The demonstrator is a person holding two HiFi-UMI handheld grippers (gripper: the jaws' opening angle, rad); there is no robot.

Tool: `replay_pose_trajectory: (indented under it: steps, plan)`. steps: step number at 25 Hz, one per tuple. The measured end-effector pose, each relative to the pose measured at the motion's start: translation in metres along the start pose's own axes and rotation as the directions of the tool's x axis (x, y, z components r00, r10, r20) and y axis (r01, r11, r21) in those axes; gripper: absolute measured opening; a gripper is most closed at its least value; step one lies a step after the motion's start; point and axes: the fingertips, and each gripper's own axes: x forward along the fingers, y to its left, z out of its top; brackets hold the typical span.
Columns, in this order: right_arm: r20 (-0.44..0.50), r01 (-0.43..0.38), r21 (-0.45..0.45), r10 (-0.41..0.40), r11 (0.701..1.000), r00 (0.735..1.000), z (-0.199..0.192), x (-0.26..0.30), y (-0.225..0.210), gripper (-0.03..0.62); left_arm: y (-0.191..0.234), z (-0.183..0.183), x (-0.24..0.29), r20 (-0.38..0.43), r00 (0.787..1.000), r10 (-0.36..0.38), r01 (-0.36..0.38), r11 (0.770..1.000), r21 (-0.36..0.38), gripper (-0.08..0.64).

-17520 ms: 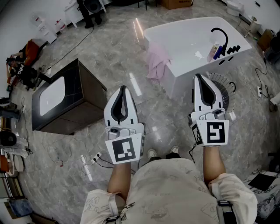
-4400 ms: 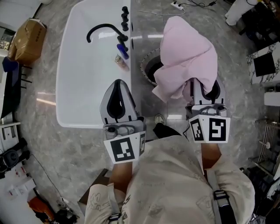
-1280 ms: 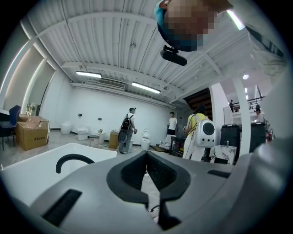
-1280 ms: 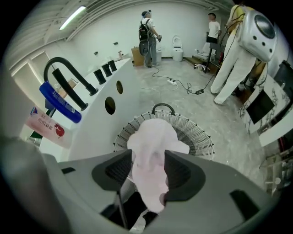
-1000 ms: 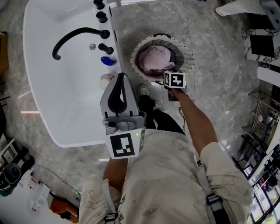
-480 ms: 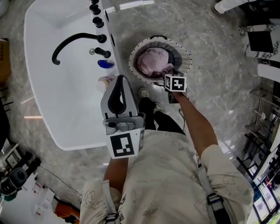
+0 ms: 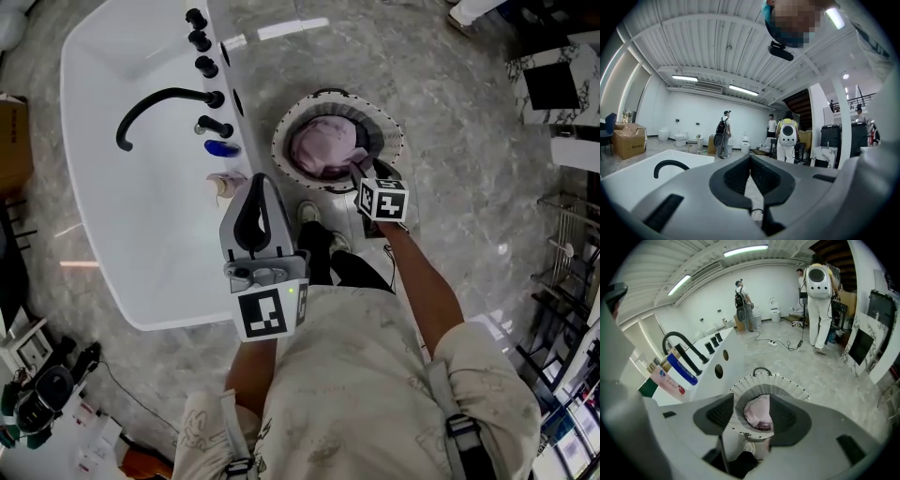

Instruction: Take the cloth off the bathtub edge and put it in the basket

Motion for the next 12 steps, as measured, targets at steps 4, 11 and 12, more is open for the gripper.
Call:
replay_pose_trajectory:
  steps: [4, 11, 12]
  plan:
    - [0.082, -0.016, -0.036, 0.019, 0.999, 0.996, 0.015, -0.035, 0.001, 0.225, -0.012, 0.005, -0.007, 0.011, 1.0, -0.001, 0.001, 1.0, 0.012, 0.003]
    - [0.198, -0.043, -0.1, 0.062, 0.994, 0.978, 0.04, -0.095, 0.004, 0.225, -0.034, 0.016, -0.022, 0.031, 1.0, 0.0, -0.001, 1.0, 0.03, 0.003]
    - [0.214, -0.041, -0.118, 0.066, 0.992, 0.975, 0.045, -0.103, 0.004, 0.225, -0.037, 0.017, -0.024, 0.033, 0.999, 0.001, -0.002, 0.999, 0.033, 0.003]
